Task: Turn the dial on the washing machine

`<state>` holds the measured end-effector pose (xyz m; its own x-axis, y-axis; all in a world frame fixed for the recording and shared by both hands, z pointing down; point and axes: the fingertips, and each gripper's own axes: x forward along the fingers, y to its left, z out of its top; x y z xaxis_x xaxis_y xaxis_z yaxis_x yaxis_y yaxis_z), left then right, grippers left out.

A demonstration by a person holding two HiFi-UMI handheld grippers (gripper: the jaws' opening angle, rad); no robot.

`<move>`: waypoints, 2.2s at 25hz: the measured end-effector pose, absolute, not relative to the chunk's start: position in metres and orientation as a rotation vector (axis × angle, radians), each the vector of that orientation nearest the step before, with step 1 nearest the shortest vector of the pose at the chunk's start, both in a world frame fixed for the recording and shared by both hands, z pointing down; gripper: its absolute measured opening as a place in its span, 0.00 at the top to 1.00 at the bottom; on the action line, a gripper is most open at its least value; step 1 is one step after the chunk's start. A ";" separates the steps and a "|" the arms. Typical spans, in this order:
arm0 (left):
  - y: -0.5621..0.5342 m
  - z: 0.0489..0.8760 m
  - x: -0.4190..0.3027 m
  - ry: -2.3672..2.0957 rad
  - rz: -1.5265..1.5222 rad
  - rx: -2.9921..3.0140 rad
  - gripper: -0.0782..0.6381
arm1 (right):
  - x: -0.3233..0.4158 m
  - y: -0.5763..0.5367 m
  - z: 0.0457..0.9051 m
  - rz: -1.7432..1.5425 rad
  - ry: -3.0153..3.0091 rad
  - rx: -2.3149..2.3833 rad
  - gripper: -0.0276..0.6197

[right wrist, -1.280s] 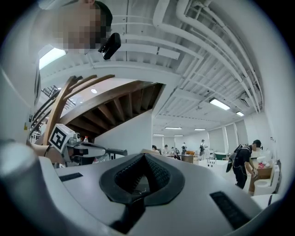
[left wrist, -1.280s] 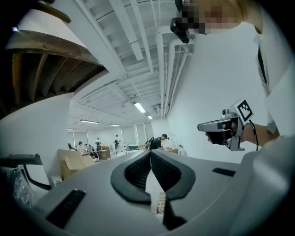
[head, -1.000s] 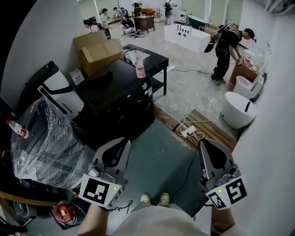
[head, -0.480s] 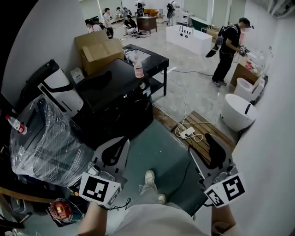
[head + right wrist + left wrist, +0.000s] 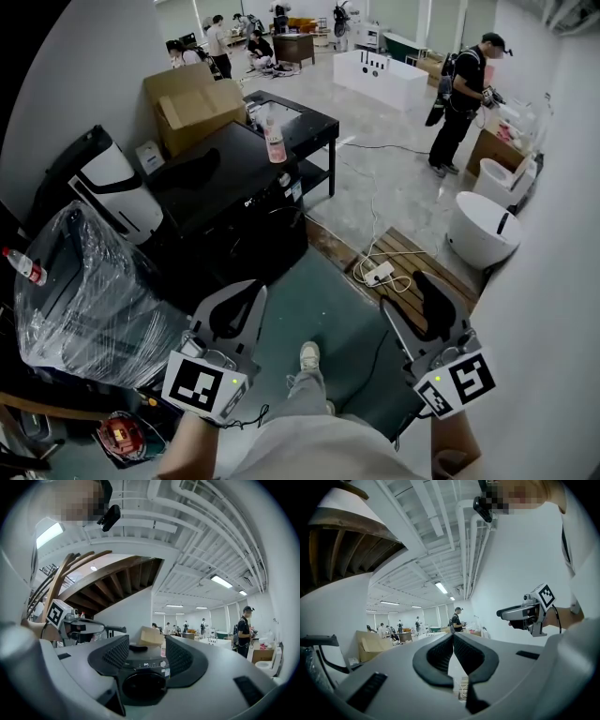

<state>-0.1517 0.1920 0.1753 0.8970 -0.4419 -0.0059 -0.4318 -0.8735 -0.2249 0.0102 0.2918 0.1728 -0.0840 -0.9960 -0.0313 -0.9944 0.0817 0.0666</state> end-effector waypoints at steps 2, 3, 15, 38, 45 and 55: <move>0.180 0.179 -0.146 0.664 -0.076 -2.845 0.86 | 0.016 0.279 0.177 -0.096 -2.291 2.111 0.55; 0.173 0.182 -0.143 0.665 -0.083 -2.847 0.86 | 0.020 0.271 0.180 -0.091 -2.287 2.110 0.55; 0.060 0.201 -0.091 0.646 -0.148 -2.899 0.86 | 0.062 0.138 0.198 -0.019 -2.263 2.043 0.55; -0.139 0.241 -0.078 0.801 -0.248 -2.907 0.86 | 0.074 -0.097 0.235 0.046 -2.314 1.844 0.55; -0.152 0.250 -0.080 0.930 -0.259 -2.888 0.86 | 0.084 -0.126 0.255 0.081 -2.339 1.781 0.55; -0.162 0.267 -0.065 1.225 -0.304 -2.814 0.86 | 0.112 -0.163 0.286 0.114 -2.446 1.565 0.55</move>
<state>-0.0653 -0.1622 0.2673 0.6653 -0.7299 0.1571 -0.7187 -0.6830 -0.1303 0.1116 -0.1634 0.2858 -0.4004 -0.8848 0.2384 -0.9032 0.4250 0.0604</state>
